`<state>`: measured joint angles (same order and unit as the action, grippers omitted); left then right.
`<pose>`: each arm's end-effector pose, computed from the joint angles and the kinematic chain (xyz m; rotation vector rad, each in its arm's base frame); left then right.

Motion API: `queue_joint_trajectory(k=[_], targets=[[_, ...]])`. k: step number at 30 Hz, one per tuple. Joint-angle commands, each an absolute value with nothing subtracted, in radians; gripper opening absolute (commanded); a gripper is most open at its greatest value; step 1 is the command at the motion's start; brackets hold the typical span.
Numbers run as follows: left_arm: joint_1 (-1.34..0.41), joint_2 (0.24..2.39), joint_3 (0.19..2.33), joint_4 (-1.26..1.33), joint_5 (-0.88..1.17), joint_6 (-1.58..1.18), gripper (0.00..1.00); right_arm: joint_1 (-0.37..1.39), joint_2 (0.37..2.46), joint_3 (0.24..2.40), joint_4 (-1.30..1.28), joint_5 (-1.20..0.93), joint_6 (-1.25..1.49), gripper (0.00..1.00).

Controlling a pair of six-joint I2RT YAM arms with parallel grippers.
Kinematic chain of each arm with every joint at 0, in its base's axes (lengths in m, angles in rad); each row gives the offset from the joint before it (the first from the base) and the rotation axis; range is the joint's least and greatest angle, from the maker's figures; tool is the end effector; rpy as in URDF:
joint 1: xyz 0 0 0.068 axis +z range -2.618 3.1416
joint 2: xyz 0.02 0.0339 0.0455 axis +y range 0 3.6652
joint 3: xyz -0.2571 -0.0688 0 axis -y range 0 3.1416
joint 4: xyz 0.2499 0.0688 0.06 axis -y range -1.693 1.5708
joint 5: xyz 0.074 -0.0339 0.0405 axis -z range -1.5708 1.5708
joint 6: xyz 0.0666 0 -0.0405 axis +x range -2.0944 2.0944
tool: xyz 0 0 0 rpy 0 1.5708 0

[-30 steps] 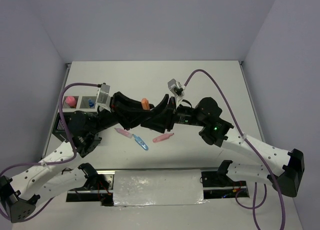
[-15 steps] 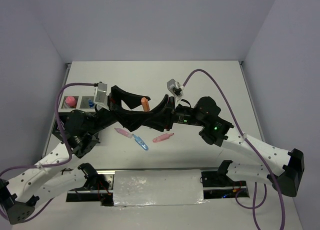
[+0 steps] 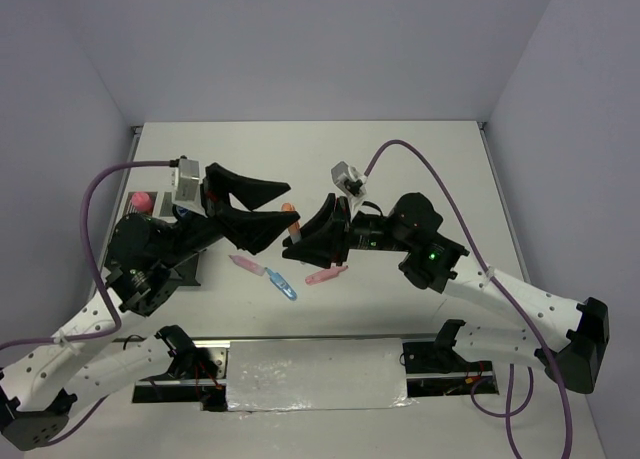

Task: Sort the stationery into containers
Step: Close the pen cap on the pen.

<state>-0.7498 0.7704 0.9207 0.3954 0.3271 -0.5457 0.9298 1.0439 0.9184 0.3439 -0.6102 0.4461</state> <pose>0.1250 -0.1457 0.4604 0.4348 1.0660 -1.3300 0.1319 0.2406 0.3918 -0.9137 1.2911 1.5234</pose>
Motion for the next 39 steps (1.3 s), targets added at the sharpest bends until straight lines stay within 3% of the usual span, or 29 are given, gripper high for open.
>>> queue_joint_trajectory(k=[1, 4, 6, 7, 9, 10, 15, 24, 31, 34, 36, 39], targets=[[-0.755, 0.781, 0.957, 0.406, 0.368, -0.522, 0.76, 0.934, 1.025, 0.96, 0.359, -0.641, 0.426, 0.0], [-0.755, 0.795, 0.948, 0.422, 0.397, -0.537, 0.72, 0.936, 1.026, 0.971, 0.345, -0.637, 0.419, 0.0], [-0.755, 0.805, 0.943, 0.422, 0.414, -0.541, 0.62, 0.933, 1.028, 0.98, 0.334, -0.632, 0.411, 0.0], [-0.755, 0.807, 0.943, 0.422, 0.416, -0.546, 0.5, 0.936, 1.025, 0.982, 0.327, -0.627, 0.407, 0.0], [-0.755, 0.814, 0.937, 0.425, 0.431, -0.557, 0.38, 0.933, 1.025, 0.989, 0.322, -0.615, 0.403, 0.0], [-0.755, 0.815, 0.933, 0.426, 0.434, -0.561, 0.27, 0.933, 1.023, 0.992, 0.315, -0.612, 0.394, 0.0], [-0.755, 0.808, 0.879, 0.448, 0.453, -0.603, 0.0, 0.933, 1.031, 1.017, 0.342, -0.566, 0.39, 0.0], [-0.776, 0.824, 0.724, 0.522, 0.497, -0.712, 0.0, 0.899, 1.129, 1.267, 0.272, -0.566, 0.325, 0.0], [-0.877, 0.807, 0.657, 0.465, 0.407, -0.67, 0.0, 0.885, 1.233, 1.492, 0.192, -0.571, 0.311, 0.0], [-0.891, 0.781, 0.638, 0.421, 0.336, -0.646, 0.0, 0.884, 1.261, 1.523, 0.158, -0.587, 0.299, 0.0], [-0.891, 0.743, 0.67, 0.29, 0.247, -0.614, 0.0, 0.888, 1.247, 1.418, 0.207, -0.664, 0.305, 0.0], [-0.891, 0.695, 0.784, 0.093, 0.007, -0.529, 0.0, 0.888, 1.197, 1.188, 0.352, -0.715, 0.321, 0.2]])
